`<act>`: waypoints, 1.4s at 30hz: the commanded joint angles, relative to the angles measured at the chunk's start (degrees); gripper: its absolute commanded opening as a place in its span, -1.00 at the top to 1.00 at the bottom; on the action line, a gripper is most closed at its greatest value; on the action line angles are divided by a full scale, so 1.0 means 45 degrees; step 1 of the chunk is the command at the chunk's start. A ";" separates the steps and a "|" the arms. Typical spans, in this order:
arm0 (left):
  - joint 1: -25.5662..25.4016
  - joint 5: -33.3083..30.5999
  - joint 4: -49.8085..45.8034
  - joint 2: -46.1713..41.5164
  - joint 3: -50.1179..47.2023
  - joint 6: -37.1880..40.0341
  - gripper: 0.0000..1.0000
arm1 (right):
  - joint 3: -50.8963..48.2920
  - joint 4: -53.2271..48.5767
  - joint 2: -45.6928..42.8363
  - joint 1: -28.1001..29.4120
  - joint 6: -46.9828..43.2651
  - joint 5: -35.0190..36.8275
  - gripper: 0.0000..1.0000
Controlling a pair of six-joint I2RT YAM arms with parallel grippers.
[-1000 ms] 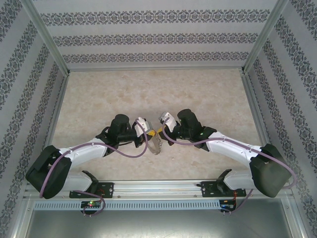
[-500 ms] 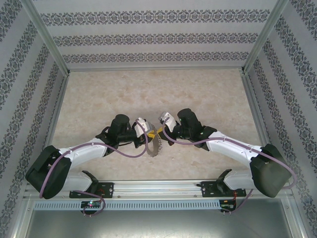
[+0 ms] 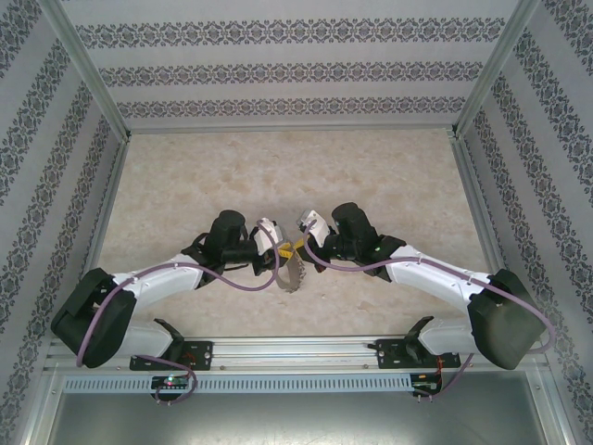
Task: Put the keys on the keyring
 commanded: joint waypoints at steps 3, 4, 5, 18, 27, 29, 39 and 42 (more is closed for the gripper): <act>-0.0213 0.0507 -0.0485 0.0353 0.0520 0.0299 0.44 | 0.0440 0.0200 -0.0318 0.0088 -0.0164 -0.0329 1.00; -0.0220 0.0436 -0.0455 0.0428 0.0553 0.0279 0.44 | 0.0440 0.0201 -0.0334 0.0097 -0.0158 -0.0359 1.00; -0.0237 0.0364 -0.0460 0.0443 0.0573 0.0278 0.44 | 0.0436 0.0201 -0.0335 0.0091 -0.0171 -0.0386 1.00; -0.0334 -0.0148 -0.0161 0.0497 0.0622 0.0135 0.60 | 0.0479 0.0145 -0.0296 0.0114 -0.0218 -0.1205 1.00; -0.0336 -0.0177 -0.0176 0.0186 0.0521 0.0350 1.00 | 0.0440 -0.0196 -0.0258 0.0085 -0.0327 -0.0971 1.00; -0.0335 -0.0152 -0.0196 0.0098 0.0483 0.0421 1.00 | 0.0473 -0.0477 -0.0184 0.0081 -0.0423 -0.0726 1.00; -0.0335 -0.0100 -0.0337 -0.0185 0.0465 0.0648 1.00 | 0.0840 -0.1030 0.0420 0.0107 -0.0557 -0.0868 0.85; -0.0347 -0.0080 -0.0398 -0.0176 0.0509 0.0673 1.00 | 0.0966 -0.1106 0.0599 0.0112 -0.0582 -0.0961 0.83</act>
